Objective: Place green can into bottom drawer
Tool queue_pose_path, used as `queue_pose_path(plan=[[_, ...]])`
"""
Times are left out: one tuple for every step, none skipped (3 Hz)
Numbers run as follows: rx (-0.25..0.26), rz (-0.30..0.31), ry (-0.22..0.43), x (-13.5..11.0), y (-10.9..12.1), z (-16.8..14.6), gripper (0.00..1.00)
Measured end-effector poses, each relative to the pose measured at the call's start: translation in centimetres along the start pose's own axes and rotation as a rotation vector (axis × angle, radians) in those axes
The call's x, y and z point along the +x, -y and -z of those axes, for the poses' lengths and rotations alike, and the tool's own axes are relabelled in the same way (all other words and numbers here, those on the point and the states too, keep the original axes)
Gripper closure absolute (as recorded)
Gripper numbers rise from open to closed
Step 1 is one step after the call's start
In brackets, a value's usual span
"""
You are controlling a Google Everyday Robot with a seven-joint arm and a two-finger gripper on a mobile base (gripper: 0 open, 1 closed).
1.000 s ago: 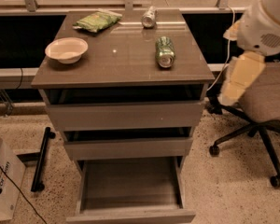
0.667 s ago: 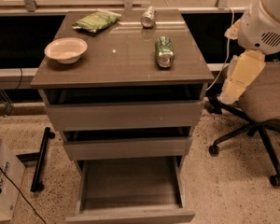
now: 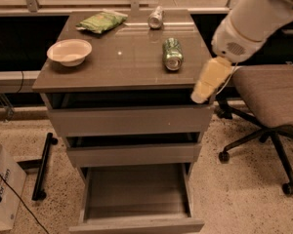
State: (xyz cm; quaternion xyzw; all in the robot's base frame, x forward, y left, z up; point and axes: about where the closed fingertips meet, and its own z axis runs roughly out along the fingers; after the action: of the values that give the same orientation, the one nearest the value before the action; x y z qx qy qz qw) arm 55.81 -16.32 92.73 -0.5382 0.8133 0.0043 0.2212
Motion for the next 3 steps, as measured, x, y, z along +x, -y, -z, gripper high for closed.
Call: queue_pose_path(plan=[[0.049, -0.083, 0.039, -2.0, 2.9, -3.2, 0.00], [0.092, -0.227, 0.104, -3.3, 7.3, -7.4, 0.00], [0.091, -0.319, 0.166, -4.4, 9.3, -10.2, 0.00]])
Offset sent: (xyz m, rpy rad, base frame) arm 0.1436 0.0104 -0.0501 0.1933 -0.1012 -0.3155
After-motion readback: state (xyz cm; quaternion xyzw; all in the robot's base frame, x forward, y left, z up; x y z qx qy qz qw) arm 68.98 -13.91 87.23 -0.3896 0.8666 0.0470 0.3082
